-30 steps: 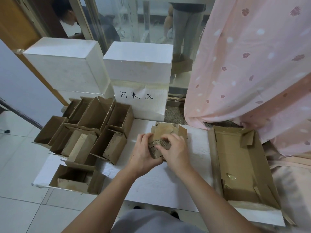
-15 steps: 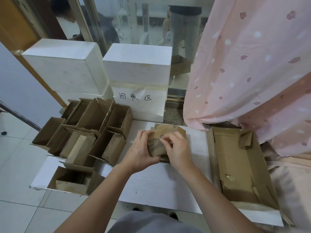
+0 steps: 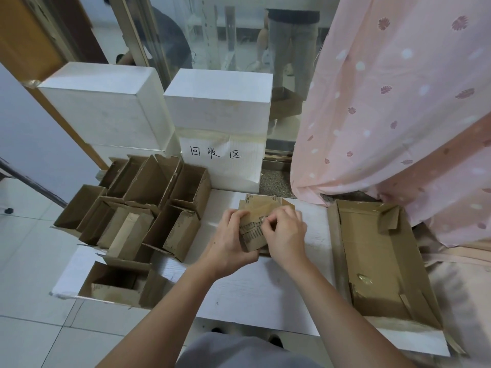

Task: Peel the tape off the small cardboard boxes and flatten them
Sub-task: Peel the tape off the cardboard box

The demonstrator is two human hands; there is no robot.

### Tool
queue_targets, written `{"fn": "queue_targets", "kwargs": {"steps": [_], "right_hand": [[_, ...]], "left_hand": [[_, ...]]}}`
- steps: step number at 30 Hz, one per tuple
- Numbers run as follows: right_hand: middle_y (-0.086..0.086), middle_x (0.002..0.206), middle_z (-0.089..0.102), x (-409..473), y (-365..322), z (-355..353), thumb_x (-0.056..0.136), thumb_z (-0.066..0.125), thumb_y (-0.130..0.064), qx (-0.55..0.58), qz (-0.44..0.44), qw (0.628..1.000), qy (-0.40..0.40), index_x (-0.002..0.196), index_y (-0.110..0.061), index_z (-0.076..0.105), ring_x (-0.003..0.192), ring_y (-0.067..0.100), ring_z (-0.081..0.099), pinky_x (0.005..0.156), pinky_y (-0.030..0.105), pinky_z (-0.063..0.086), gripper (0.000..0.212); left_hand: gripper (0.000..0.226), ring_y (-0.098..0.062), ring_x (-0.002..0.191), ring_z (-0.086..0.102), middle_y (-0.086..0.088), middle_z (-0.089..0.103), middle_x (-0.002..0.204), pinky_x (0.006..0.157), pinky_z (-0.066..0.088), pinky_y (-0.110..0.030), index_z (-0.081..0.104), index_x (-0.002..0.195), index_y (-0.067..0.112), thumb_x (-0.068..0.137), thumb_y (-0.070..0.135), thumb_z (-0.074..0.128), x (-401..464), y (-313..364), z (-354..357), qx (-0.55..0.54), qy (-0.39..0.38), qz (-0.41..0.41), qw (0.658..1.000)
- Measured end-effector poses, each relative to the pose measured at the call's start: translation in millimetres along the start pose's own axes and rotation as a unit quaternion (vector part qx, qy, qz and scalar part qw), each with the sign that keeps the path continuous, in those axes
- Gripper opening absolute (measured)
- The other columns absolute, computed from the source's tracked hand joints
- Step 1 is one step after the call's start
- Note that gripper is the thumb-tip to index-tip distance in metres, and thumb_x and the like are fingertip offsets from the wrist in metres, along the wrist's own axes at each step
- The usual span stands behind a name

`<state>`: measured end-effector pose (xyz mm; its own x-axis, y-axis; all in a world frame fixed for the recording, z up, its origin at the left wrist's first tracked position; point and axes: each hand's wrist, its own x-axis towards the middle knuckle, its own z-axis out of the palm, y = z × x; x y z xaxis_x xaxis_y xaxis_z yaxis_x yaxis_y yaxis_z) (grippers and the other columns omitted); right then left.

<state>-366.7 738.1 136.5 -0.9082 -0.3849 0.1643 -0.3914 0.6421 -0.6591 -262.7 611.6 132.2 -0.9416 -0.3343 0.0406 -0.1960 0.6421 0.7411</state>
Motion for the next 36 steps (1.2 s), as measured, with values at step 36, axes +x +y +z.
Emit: {"fn": "queue_targets", "kwargs": {"steps": [36], "right_hand": [[0.002,0.101,0.062,-26,11,-2,0.081,0.070,-0.008,-0.026,-0.060,0.998,0.005,0.078,-0.012,0.058,0.087,0.029,0.057,0.067,0.040,0.051,0.013]], "left_hand": [[0.071,-0.015,0.101,0.041,0.009,0.036,0.106,0.072,0.040,-0.027,0.041,0.110,0.023,0.064,0.069,0.068,-16,22,24,0.240,-0.019,-0.082,0.967]]}}
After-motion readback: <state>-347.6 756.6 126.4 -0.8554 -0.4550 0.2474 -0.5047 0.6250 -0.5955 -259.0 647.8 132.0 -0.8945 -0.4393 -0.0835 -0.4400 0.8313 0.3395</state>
